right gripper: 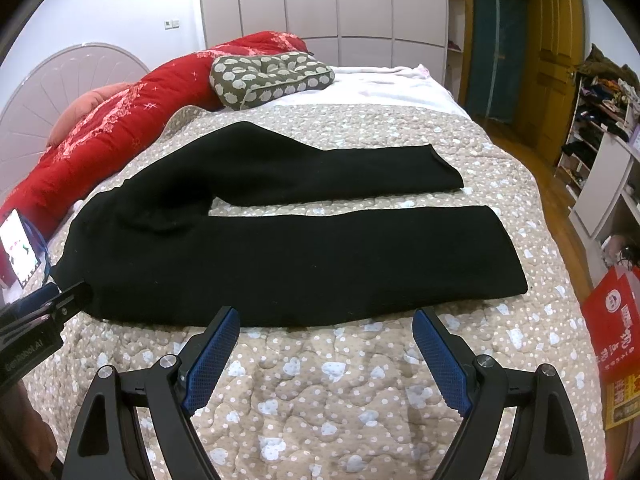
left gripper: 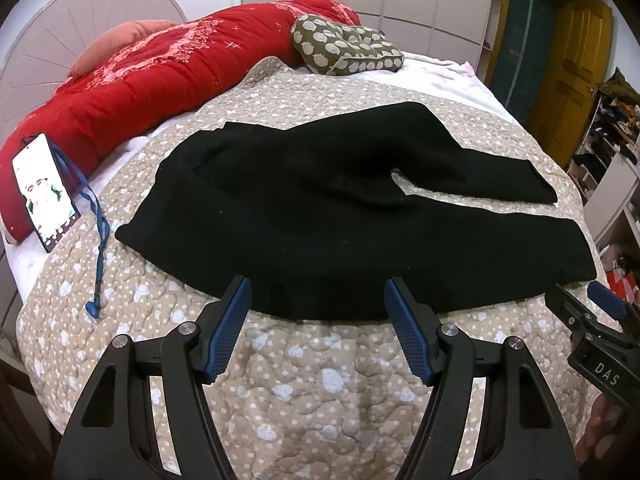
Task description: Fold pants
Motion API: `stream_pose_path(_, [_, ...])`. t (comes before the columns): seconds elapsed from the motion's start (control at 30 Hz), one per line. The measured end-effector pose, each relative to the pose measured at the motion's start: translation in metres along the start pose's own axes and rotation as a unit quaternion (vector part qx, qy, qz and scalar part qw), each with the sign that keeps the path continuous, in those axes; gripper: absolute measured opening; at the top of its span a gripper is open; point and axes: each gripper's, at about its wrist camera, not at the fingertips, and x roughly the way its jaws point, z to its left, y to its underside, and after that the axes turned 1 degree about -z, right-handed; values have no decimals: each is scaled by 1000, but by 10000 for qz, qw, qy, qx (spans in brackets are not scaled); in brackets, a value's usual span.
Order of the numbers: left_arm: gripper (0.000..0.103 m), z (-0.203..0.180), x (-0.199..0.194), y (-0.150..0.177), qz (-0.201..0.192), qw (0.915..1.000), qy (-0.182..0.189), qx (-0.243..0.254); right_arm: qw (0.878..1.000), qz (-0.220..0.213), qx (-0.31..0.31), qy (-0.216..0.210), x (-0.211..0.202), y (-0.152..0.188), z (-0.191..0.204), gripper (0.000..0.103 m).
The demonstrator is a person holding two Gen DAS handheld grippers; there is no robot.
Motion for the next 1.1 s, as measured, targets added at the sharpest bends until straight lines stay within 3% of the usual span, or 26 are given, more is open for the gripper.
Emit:
stream_pose_path(0.3, [70, 1, 0, 0, 12, 10000, 16, -12, 9998, 191, -6, 41, 4, -1, -3, 87])
stream_pose_path(0.53, [70, 4, 3, 0, 43, 10000, 23, -74, 10000, 26, -10, 56, 4, -1, -4, 87])
stream_pose_path(1.1, [70, 32, 14, 0, 175, 9989, -161, -399, 9996, 267, 21, 78, 16, 3, -3, 87])
